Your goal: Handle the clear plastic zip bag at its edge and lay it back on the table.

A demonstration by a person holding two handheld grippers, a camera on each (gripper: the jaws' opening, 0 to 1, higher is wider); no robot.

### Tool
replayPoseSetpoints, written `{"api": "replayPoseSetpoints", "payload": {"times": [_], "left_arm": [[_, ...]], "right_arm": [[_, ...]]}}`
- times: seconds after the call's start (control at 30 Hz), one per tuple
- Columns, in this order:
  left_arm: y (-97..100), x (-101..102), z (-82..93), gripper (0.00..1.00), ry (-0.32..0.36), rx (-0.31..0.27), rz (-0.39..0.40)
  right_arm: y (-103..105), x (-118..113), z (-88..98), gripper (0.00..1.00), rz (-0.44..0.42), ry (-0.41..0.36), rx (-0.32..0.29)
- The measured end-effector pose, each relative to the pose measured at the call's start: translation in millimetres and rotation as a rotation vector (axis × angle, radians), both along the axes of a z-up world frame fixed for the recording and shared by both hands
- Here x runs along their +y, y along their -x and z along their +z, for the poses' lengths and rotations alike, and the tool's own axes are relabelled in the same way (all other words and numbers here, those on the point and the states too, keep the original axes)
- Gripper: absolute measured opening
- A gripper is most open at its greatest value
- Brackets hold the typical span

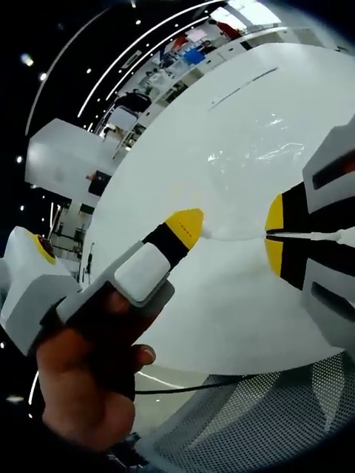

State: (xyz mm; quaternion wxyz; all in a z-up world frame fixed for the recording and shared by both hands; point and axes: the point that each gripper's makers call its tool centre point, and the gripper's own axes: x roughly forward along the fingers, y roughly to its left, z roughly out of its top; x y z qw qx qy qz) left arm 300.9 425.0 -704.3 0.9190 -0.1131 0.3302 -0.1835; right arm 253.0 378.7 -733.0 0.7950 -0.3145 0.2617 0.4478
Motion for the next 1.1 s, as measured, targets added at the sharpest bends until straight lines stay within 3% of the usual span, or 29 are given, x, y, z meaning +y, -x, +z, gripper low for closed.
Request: {"api": "replayPoseSetpoints", "payload": {"times": [0.13, 0.2, 0.43, 0.77, 1.0, 1.1], "left_arm": [[-1.5, 1, 0.9, 0.01, -0.006, -0.006, -0.008], [-1.9, 3, 1.6, 0.03, -0.043, -0.031, -0.029], [7.2, 5, -2.7, 0.13, -0.078, -0.047, -0.080], [17.4, 8, 5.3, 0.16, -0.232, -0.120, -0.163], [18.6, 9, 9.5, 0.15, -0.383, -0.189, -0.312], [19.7, 10, 10.7, 0.15, -0.408, -0.203, -0.343]], "right_arm": [[0, -2, 1.6, 0.00, 0.007, 0.005, -0.008], [-1, -2, 2.2, 0.00, 0.009, 0.008, -0.014], [-1, -7, 7.0, 0.00, 0.016, 0.017, -0.025], [0, -9, 7.0, 0.00, 0.040, 0.034, -0.024], [2, -4, 3.8, 0.00, 0.066, 0.039, -0.019], [3, -4, 3.5, 0.00, 0.073, 0.044, -0.022]]}}
